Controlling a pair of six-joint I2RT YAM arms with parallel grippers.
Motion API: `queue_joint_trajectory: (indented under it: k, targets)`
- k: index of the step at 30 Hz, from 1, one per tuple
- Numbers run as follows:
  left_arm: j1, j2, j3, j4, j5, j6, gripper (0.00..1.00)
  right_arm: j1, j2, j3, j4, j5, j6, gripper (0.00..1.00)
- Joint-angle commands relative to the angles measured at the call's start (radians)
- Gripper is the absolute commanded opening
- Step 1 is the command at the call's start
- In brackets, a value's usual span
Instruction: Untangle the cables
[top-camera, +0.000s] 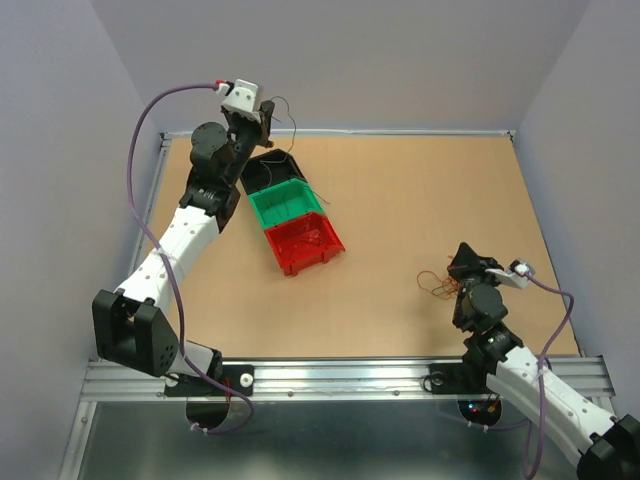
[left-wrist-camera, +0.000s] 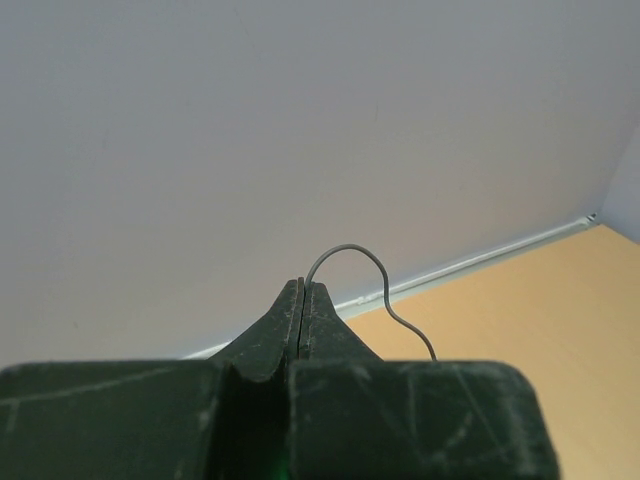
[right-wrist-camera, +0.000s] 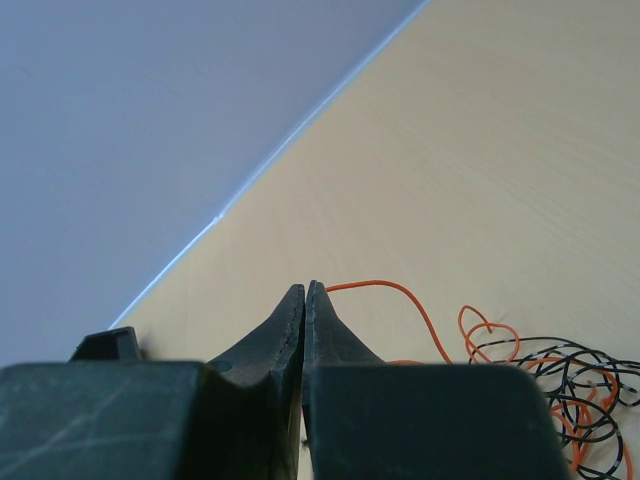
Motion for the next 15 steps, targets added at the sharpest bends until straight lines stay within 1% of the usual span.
queue_joint_trajectory:
  k: [1, 5, 8, 10, 13, 14, 15]
  targets:
    - [-0.016, -0.028, -0.063, 0.055, -0.019, 0.033, 0.0, 0.001, -0.028, -0.051, 0.055, -0.004, -0.015, 0.0]
    - [-0.019, -0.03, -0.131, 0.078, -0.037, 0.052, 0.0, 0.001, -0.047, -0.05, 0.055, -0.012, -0.025, 0.01]
    - [-0.019, -0.041, -0.221, 0.159, -0.084, 0.075, 0.0, 0.001, -0.044, -0.05, 0.053, -0.018, -0.025, 0.01]
    - [-0.018, -0.047, -0.252, 0.17, -0.095, 0.077, 0.0, 0.001, -0.039, -0.051, 0.053, -0.016, -0.026, 0.01]
    - [-0.019, -0.071, -0.317, 0.175, -0.054, 0.086, 0.0, 0.001, -0.025, -0.05, 0.055, -0.018, -0.026, 0.01]
    - [-0.019, -0.085, -0.333, 0.173, 0.005, 0.103, 0.0, 0.003, -0.022, -0.048, 0.055, -0.019, -0.026, 0.01]
    - [-0.019, -0.09, -0.35, 0.173, 0.032, 0.117, 0.0, 0.001, -0.018, -0.048, 0.055, -0.021, -0.026, 0.01]
